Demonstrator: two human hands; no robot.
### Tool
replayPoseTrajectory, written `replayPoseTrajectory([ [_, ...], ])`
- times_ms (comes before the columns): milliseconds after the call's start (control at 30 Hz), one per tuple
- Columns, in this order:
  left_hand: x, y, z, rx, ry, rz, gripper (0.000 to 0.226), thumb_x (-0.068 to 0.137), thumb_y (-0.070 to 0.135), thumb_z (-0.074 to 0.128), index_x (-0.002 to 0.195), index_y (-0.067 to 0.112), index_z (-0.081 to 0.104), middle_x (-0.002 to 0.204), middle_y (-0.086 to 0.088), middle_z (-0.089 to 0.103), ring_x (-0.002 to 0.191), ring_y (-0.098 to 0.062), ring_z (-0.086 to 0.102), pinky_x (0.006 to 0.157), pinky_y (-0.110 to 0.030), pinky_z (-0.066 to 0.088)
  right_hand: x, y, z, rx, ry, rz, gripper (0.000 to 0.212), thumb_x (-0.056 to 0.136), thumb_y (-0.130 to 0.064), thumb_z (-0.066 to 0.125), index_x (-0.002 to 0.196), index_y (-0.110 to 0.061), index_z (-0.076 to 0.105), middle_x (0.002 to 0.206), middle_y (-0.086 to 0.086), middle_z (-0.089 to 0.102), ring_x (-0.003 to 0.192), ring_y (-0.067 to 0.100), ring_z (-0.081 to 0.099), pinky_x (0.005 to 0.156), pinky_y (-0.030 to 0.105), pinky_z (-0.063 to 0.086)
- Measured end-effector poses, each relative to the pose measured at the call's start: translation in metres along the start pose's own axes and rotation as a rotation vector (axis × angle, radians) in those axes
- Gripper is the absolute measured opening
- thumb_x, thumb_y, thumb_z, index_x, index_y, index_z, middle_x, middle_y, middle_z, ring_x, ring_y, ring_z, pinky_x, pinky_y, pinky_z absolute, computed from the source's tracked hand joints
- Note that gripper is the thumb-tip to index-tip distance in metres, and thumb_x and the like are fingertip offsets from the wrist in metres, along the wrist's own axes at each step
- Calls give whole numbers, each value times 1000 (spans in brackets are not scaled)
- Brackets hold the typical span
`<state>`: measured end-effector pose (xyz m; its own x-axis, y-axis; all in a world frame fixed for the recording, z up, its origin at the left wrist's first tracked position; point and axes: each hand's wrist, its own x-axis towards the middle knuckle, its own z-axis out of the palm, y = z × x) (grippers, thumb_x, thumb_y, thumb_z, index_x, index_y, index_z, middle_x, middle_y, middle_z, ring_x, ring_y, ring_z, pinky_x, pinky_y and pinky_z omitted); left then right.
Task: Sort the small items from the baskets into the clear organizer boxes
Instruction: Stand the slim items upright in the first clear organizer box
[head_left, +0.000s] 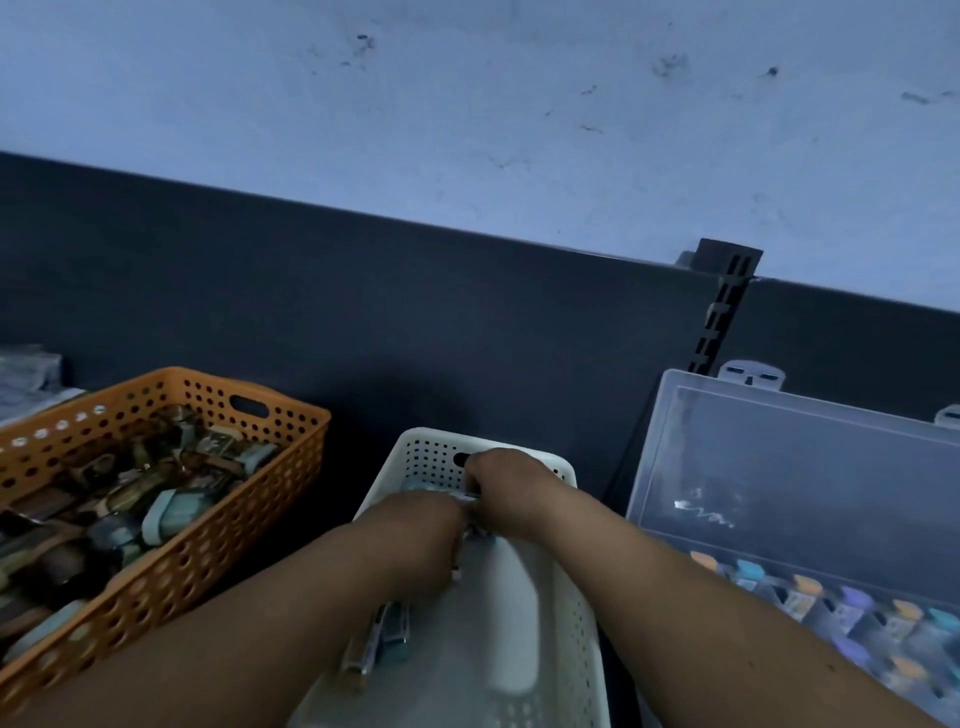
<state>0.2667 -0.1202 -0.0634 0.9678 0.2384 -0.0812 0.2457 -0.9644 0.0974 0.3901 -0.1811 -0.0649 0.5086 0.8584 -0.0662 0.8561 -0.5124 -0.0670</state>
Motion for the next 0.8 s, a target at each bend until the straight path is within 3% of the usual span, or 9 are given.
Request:
replayPoseTrajectory([
  [167,-1,3,3,102,-18,-24,30,88,22,57,117,14,58,121,-9,60,108,-26,57,87,-30,43,-12,4,-14,90,73,18,18,91,-14,52,107,-14,60,110,6,63,100,24,58,71,26,40],
  [267,-5,9,0,120,0,-5,34,91,14,50,125,17,53,126,-7,55,113,-26,54,91,-31,41,-31,11,-29,219,108,32,23,87,-8,45,101,-18,60,102,5,62,90,22,57,69,29,46],
  [333,-8,11,-4,74,13,-14,33,89,14,52,121,20,55,121,-5,55,109,-24,55,85,-29,42,-47,17,-36,283,108,40,19,88,-10,45,94,-22,58,96,3,60,86,21,56,66,29,45],
  [467,-2,17,-19,-179,130,-44,12,83,17,56,87,28,59,84,9,57,82,-13,56,61,-24,38,-82,32,-47,446,218,68,4,87,-19,54,85,-19,58,81,-3,59,72,13,54,60,27,42],
  [567,1,36,-34,-439,275,-55,13,81,13,56,84,24,63,76,8,64,72,-12,63,64,-25,48,-112,47,-55,586,313,100,9,87,-23,59,90,-15,55,78,-2,59,68,12,55,59,27,44],
  [633,0,54,-42,-681,323,-35,18,80,3,57,83,18,65,70,4,65,61,-9,61,60,-22,47,-132,57,-60,718,342,105,11,88,-19,59,95,-22,52,80,1,60,75,21,65,68,38,53],
  [733,1,87,-57,-865,356,53,25,76,-9,60,83,14,65,58,4,55,51,-8,51,55,-20,42,-163,77,-68,882,329,79,45,87,1,52,111,-37,48,77,2,59,72,21,67,78,47,56],
  [800,1,110,-64,-902,365,135,23,77,-9,61,86,12,65,58,2,49,54,-12,46,58,-25,41,-184,88,-73,974,322,64,49,87,10,47,107,-35,51,80,6,59,69,19,64,81,48,56],
])
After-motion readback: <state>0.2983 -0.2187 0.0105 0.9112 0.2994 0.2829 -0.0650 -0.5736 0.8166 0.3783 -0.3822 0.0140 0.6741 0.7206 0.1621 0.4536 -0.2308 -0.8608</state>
